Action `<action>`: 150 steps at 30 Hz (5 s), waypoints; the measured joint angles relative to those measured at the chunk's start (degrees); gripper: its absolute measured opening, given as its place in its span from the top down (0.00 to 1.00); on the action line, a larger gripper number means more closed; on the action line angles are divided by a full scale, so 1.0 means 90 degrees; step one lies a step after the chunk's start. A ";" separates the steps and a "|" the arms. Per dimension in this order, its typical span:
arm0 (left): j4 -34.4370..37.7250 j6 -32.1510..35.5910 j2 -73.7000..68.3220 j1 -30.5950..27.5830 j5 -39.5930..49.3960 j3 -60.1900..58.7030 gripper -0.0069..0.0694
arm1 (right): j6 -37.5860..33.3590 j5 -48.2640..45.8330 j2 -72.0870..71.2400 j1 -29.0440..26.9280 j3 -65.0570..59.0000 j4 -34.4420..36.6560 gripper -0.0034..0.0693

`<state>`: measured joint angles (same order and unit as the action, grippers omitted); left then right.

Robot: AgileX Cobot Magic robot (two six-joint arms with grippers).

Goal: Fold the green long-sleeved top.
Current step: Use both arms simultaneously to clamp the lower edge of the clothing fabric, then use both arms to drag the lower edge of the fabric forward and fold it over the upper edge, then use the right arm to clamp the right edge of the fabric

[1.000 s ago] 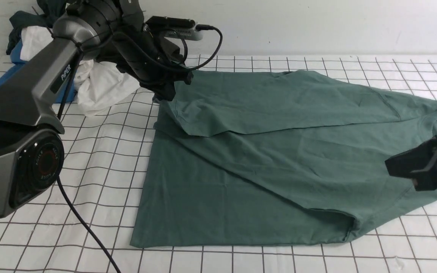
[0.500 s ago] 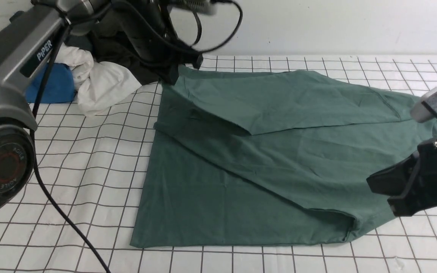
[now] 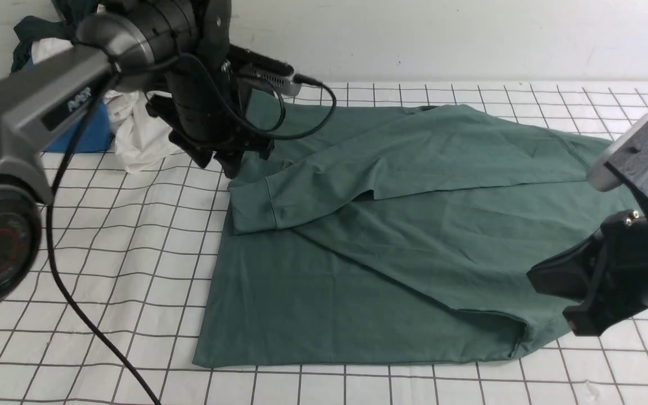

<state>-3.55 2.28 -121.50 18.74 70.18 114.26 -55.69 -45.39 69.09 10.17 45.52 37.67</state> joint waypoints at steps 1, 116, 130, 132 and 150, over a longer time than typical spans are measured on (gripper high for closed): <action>0.0091 0.0076 0.0261 0.0044 0.0000 -0.0197 0.43 | 0.0000 0.0000 0.0000 0.0000 0.0000 -0.0009 0.97; 0.2063 0.1239 -0.2084 -0.0583 -0.0532 0.3178 0.77 | 0.5799 0.1906 0.4648 -0.0117 0.4332 -0.5887 0.96; 0.2950 0.1924 -0.2759 -0.0302 0.0061 0.3164 0.92 | 0.0886 0.1635 0.7901 -0.0037 0.7436 -0.0604 0.97; 0.2955 0.1924 -0.2759 -0.0302 0.0061 0.3164 0.92 | 0.1551 0.2054 0.8360 -0.0155 0.8062 -0.0683 0.97; 0.2785 0.1848 -0.2566 -0.0302 0.0073 0.3158 0.92 | 0.4135 -0.2688 0.6999 -0.1951 1.0401 -0.2794 0.95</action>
<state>21.52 18.91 -144.60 16.02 70.83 142.68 -18.48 -69.58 132.08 -7.39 139.12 12.53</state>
